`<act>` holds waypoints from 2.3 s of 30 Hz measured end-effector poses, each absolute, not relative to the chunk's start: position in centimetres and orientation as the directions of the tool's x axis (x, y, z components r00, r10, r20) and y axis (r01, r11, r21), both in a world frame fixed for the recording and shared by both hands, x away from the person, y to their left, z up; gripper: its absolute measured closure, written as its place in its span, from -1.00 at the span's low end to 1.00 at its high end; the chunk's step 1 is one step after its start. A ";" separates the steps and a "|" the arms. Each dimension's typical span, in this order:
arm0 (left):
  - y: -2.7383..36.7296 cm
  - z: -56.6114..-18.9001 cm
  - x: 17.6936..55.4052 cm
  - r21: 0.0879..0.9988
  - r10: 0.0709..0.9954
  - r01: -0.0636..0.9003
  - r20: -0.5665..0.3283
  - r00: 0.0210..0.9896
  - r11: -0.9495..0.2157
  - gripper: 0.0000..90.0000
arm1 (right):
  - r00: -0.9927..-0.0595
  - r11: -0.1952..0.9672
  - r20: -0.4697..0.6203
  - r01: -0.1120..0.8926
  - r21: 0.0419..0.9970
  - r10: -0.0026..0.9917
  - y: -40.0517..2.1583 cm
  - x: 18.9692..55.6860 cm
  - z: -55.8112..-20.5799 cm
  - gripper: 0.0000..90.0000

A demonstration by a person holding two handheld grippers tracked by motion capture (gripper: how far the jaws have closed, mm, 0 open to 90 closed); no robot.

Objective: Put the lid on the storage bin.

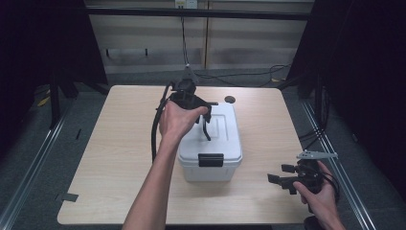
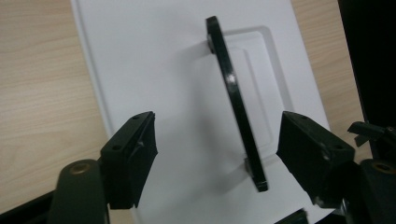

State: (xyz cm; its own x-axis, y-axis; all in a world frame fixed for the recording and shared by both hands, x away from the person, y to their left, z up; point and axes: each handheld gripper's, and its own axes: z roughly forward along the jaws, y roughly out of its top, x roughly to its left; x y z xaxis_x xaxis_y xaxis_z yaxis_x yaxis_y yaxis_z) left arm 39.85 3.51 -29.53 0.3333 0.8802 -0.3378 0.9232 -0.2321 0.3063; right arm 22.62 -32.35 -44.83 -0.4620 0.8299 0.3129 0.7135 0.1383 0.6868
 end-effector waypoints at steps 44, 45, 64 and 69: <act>22.9 -37.1 31.9 0.616 0.834 0.715 -0.165 0.527 -0.330 -0.64 | -0.445 0.129 0.315 0.723 0.679 0.838 -32.3 22.8 -44.9 -0.65; 23.2 -37.3 31.5 0.627 0.832 0.707 -0.164 0.530 -0.327 -0.64 | -0.444 0.128 0.315 0.723 0.679 0.839 -32.3 22.8 -44.9 -0.65; 25.9 -42.7 23.1 0.735 0.836 0.627 -0.153 0.527 -0.260 -0.63 | -0.437 0.125 0.308 0.723 0.680 0.845 -32.3 22.7 -44.9 -0.65; 25.1 -43.3 21.8 0.760 0.812 0.590 -0.146 0.565 -0.274 -0.63 | -0.434 0.126 0.306 0.723 0.679 0.847 -32.3 22.7 -44.9 -0.65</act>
State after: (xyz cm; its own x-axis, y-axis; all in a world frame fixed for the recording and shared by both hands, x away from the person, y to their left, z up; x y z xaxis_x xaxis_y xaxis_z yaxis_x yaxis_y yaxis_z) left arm 21.76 25.13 -43.33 0.5645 0.8125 -0.1456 0.5896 -0.2736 0.7599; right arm 22.72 -32.31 -44.89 -0.4343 0.8473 0.3057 0.7231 0.1256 0.6792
